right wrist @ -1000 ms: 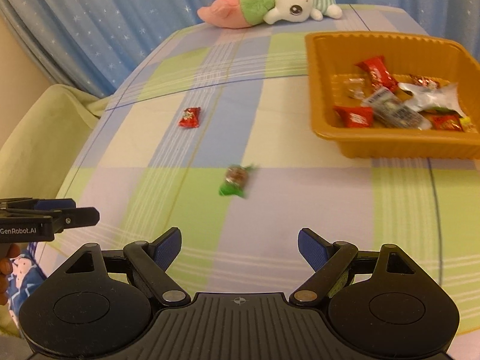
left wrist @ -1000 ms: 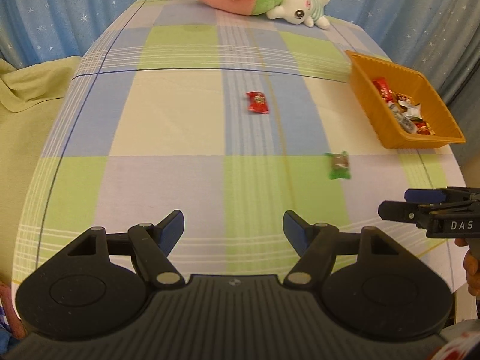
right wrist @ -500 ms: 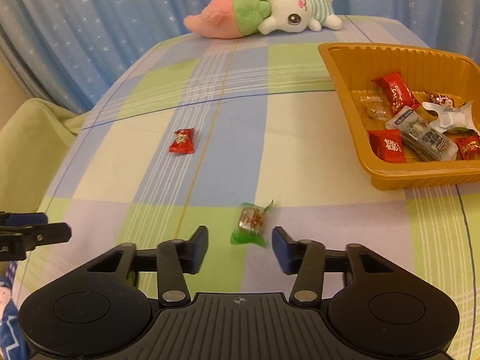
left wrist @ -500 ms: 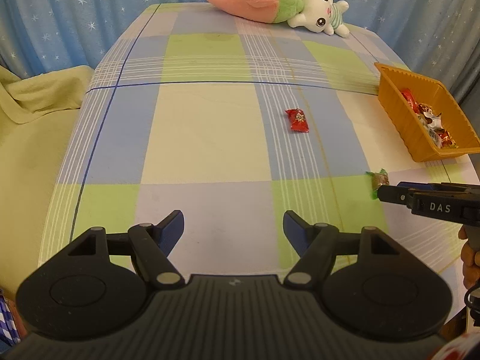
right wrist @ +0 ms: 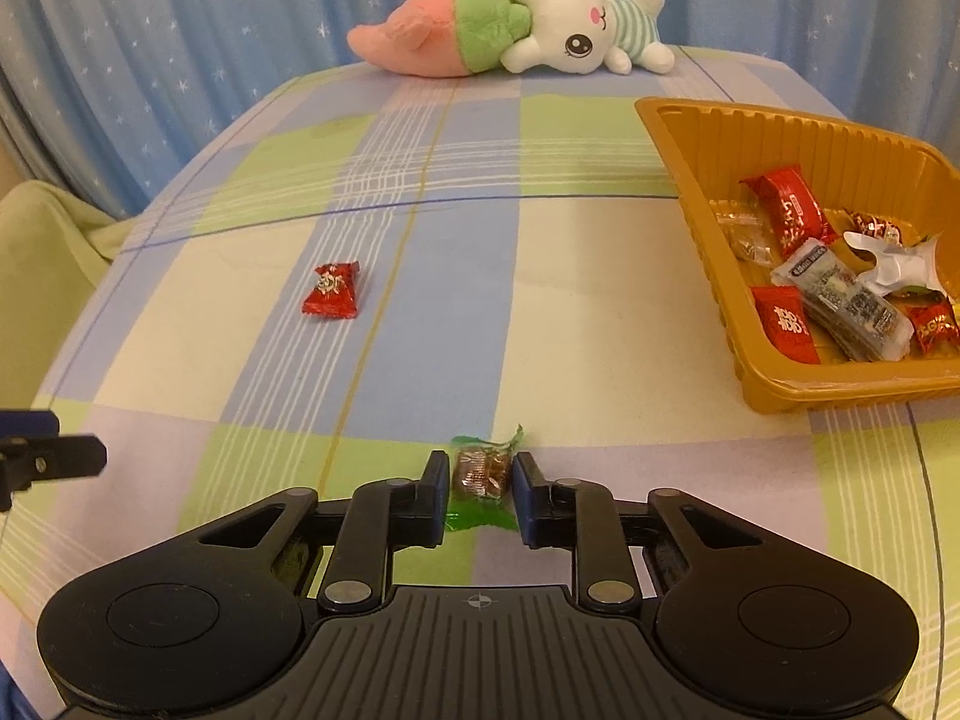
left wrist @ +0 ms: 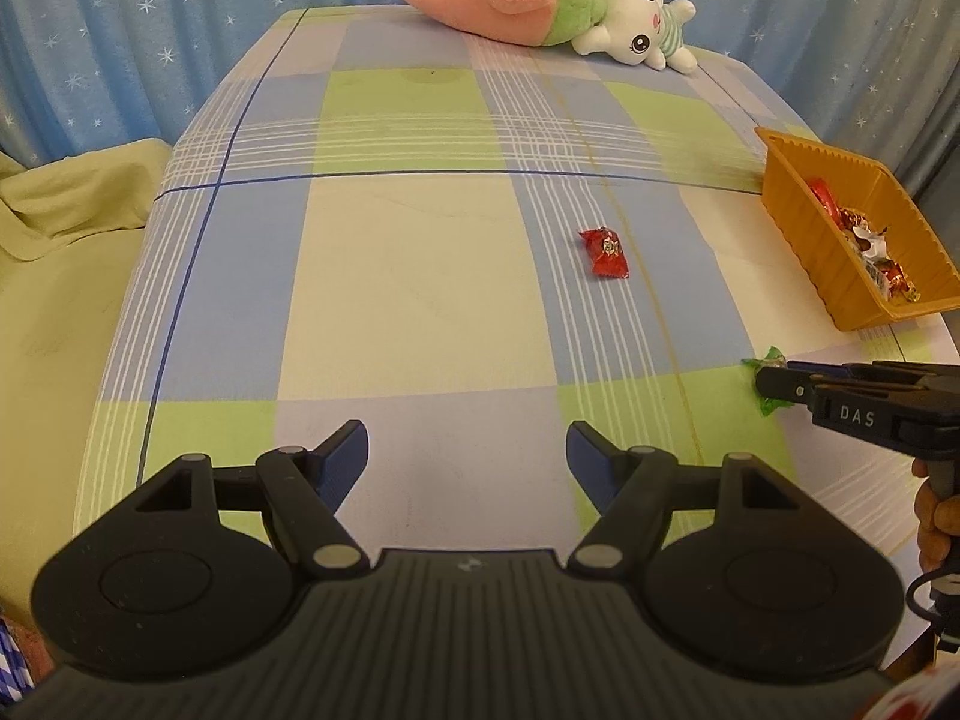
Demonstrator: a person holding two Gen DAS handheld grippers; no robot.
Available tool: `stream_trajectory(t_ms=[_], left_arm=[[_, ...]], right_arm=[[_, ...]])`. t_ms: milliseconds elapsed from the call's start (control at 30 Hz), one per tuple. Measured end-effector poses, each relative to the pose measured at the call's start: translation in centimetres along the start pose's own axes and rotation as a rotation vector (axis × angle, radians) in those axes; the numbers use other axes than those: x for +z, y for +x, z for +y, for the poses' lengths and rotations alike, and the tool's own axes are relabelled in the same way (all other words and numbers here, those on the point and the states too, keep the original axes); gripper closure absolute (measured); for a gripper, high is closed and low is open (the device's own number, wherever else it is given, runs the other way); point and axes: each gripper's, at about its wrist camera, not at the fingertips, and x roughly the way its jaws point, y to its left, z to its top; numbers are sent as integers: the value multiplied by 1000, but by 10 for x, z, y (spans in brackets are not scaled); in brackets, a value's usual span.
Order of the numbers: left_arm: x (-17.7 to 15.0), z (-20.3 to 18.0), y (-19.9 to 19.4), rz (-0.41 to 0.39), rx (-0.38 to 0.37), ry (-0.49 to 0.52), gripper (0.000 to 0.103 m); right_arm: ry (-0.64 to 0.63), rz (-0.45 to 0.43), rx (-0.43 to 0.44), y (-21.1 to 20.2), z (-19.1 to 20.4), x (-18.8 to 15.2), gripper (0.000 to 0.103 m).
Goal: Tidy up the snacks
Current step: 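Grasp the green-wrapped candy with the right tool while the left tool grasps the small red candy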
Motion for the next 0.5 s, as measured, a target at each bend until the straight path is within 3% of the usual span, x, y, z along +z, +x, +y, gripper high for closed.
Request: stream_trajectory(t_ms=[267,500], left_arm=[[11,-10,12,-3,-27,33,33],[27,-28,28,-34,-78,72,34]], right_arm=[[-28,-9,1,-1,3,2,81],[26,-85,25,-29,-2,20,81]])
